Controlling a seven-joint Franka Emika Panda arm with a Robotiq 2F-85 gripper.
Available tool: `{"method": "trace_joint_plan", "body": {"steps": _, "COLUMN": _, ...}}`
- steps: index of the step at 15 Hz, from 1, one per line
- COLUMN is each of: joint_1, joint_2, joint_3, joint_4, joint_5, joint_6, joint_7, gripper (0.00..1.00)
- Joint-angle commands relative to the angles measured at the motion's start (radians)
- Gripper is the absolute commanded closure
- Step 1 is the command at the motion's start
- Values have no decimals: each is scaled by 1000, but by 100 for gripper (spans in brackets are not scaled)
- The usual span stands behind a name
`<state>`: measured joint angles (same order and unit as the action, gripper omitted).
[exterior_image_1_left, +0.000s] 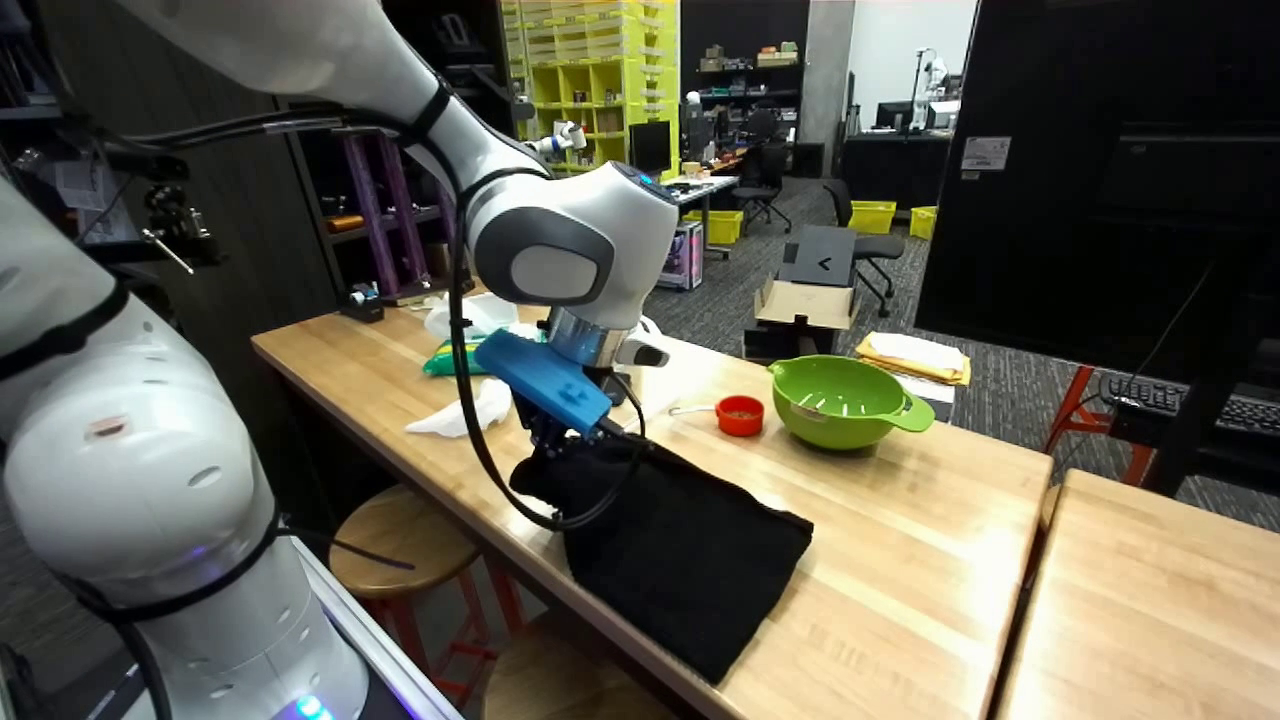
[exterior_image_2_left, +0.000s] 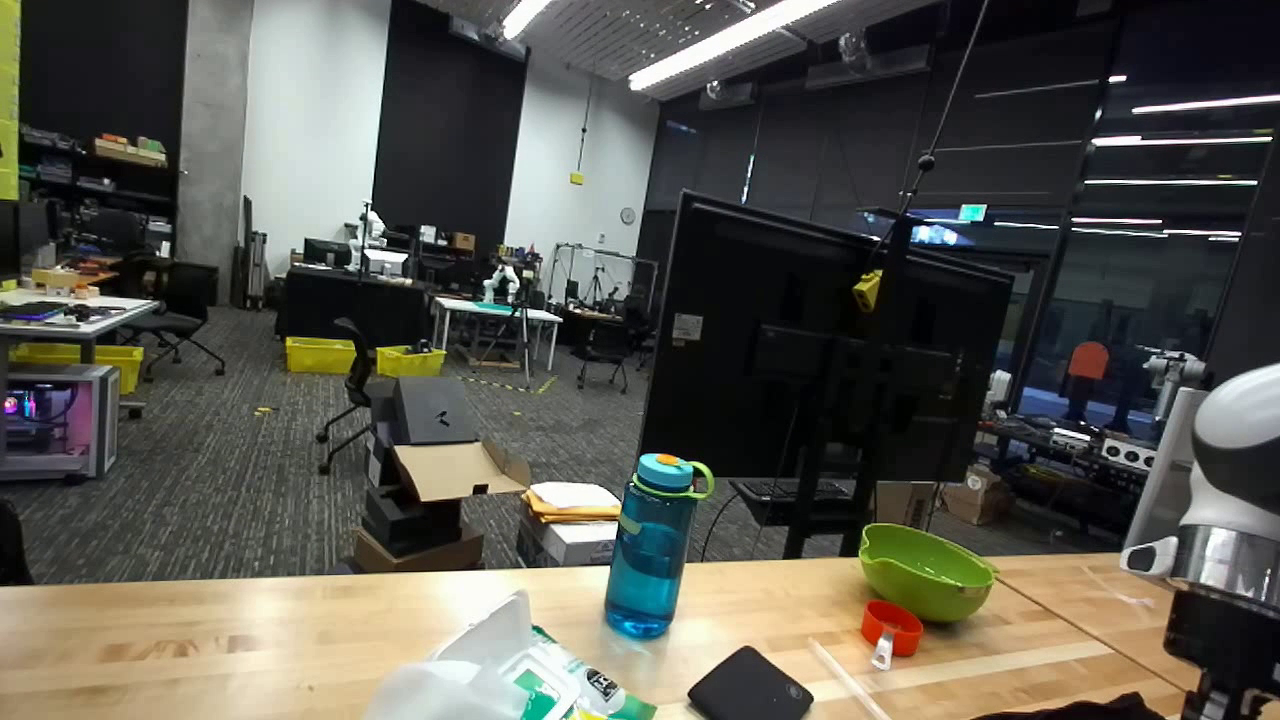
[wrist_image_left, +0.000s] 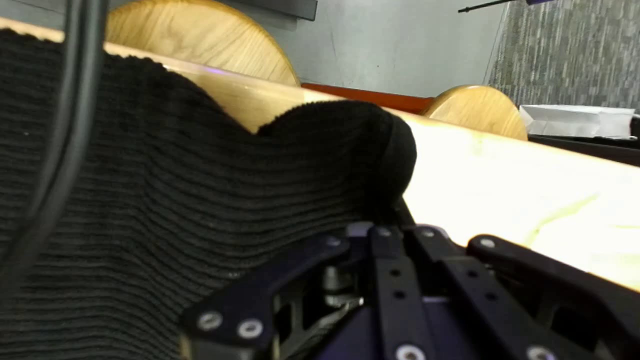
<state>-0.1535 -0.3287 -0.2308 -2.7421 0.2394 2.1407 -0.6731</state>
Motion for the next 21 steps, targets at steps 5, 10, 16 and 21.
{"method": "trace_joint_plan", "body": {"steps": 5, "joint_1": 45, "joint_2": -58, "joint_3": 34, "joint_4": -49, "joint_5": 2, "joint_6": 49, "joint_7": 215, "gripper": 100}}
{"method": "trace_joint_plan", "body": {"steps": 10, "joint_1": 68, "joint_2": -38, "joint_3": 54, "joint_4": -29, "joint_5": 3, "joint_6": 55, "joint_7": 324, "gripper": 100}}
{"method": "trace_joint_plan", "body": {"steps": 16, "joint_1": 81, "joint_2": -46, "joint_3": 61, "joint_4": -35, "joint_5": 2, "joint_6": 46, "joint_7": 349, "gripper": 62}}
{"method": "trace_joint_plan", "body": {"steps": 21, "joint_1": 76, "joint_2": -64, "joint_3": 49, "joint_4": -40, "joint_5": -4, "joint_6": 49, "joint_7": 329, "gripper": 29}}
